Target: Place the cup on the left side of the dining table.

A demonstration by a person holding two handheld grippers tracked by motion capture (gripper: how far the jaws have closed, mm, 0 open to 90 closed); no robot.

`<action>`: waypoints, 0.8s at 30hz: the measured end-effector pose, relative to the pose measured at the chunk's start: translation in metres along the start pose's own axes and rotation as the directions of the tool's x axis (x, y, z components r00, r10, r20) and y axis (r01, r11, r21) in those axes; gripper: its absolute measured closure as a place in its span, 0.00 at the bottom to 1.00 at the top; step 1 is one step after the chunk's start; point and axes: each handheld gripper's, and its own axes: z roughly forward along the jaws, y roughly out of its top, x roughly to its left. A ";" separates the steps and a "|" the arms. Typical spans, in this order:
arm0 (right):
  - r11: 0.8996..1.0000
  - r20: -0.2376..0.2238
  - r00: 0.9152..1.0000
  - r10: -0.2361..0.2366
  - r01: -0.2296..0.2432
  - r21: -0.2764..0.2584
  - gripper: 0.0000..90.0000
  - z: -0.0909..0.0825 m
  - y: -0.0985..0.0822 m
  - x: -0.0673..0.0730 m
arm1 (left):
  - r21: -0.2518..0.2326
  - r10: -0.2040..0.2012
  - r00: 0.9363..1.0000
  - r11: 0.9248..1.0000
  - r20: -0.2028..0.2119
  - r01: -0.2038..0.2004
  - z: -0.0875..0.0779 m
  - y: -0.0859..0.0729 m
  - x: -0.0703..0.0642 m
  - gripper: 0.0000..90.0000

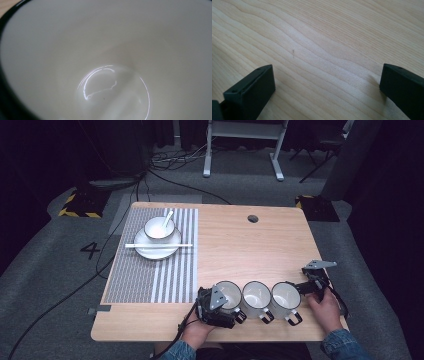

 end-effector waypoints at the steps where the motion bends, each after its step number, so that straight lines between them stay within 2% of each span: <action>1: 1.000 0.000 1.000 0.000 0.000 0.000 0.00 0.000 0.000 0.000 | -0.011 -0.001 1.000 1.000 -0.004 0.001 -0.002 0.001 0.001 0.03; 14: 1.000 0.000 1.000 0.000 0.000 0.000 0.00 0.000 0.000 0.000 | -0.065 -0.025 0.998 0.998 -0.058 0.021 -0.033 0.012 0.016 0.03; 17: 1.000 0.000 1.000 0.000 0.000 0.000 0.00 0.000 0.000 0.000 | -0.074 -0.021 0.996 0.997 -0.084 0.015 -0.039 0.014 0.023 0.03; 18: 1.000 0.000 1.000 0.001 -0.001 0.000 0.00 0.000 0.000 0.000 | -0.074 -0.035 0.996 0.997 -0.088 0.029 -0.042 0.014 0.024 0.03; 24: 1.000 0.000 1.000 0.000 0.000 0.000 0.00 0.000 0.000 0.000 | -0.083 -0.049 0.991 0.996 -0.123 0.038 -0.054 0.016 0.038 0.03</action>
